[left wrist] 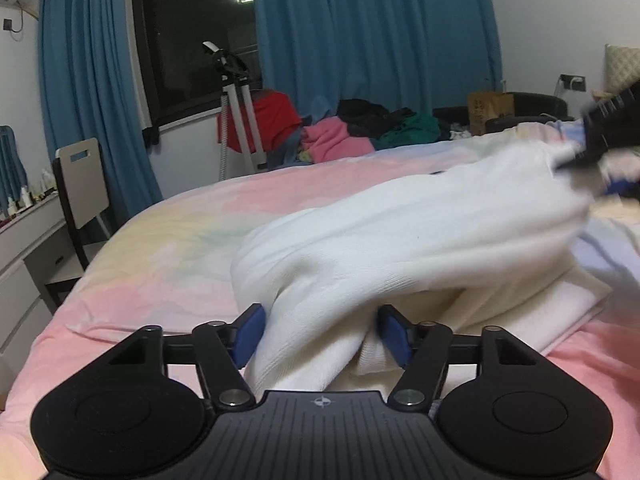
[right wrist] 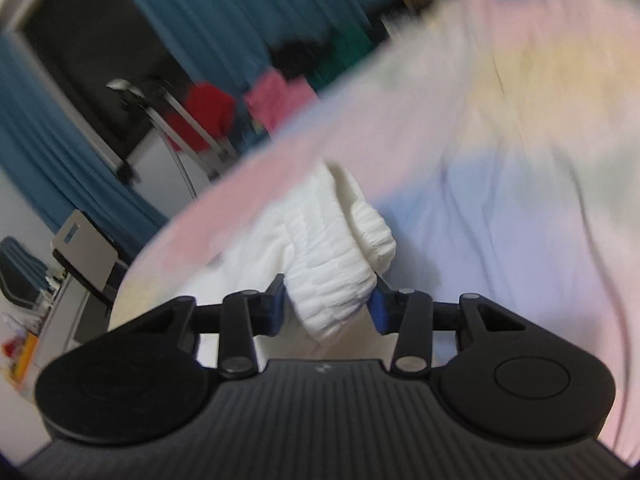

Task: Fold clothes

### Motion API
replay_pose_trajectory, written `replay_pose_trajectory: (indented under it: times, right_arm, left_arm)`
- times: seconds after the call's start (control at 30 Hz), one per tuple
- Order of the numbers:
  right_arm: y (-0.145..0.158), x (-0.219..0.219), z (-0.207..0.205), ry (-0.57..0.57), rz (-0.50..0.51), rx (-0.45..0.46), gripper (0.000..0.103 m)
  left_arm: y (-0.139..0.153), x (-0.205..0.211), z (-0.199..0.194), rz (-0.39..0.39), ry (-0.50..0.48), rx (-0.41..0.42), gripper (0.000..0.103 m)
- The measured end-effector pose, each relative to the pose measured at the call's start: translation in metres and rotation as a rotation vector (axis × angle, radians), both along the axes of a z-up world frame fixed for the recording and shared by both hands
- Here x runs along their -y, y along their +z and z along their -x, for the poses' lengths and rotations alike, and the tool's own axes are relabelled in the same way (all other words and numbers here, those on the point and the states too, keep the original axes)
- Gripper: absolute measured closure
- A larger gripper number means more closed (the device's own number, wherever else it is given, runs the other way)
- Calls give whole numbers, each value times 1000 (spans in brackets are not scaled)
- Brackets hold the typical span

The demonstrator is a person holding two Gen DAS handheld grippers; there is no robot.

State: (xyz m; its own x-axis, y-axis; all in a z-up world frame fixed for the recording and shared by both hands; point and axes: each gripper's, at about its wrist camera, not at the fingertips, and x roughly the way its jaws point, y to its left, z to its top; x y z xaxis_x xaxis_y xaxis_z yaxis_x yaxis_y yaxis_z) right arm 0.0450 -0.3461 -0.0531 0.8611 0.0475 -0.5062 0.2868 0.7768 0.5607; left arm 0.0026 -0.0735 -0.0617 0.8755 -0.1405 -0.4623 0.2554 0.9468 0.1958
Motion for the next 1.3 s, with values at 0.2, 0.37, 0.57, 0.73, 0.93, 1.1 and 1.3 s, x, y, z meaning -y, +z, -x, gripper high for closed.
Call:
replay_pose_trajectory:
  times: [0.2,0.37,0.57,0.73,0.93,1.1,1.3]
  right_arm:
    - [-15,12,-21,-30,45,-22,57]
    - [-38,14,-24,10,-7,-91,31]
    - [-60,-9,-36,137,39,-154,14]
    - [-80,-3,-45,161,-76,-169,0]
    - [-66,-11,-35,152,-33,-163,36]
    - [-49,-8,-25,106,-38,-127,60]
    - [-43,-11,-26,100,-10,-105,64]
  left_arm:
    - [-7,4,1,-3,-30,-31,46]
    - [-12,1,-4,7,-30,-77,46]
    - [-12,-9,-10,53,-33,-112,47]
    - [-5,-21,-13,112,-34,-152,44]
    - [18,-68,-22,393,-55,-264,19]
    - [22,-127,-44,720,40,-274,8]
    - [-28,-140,-85,926,132,-507,8]
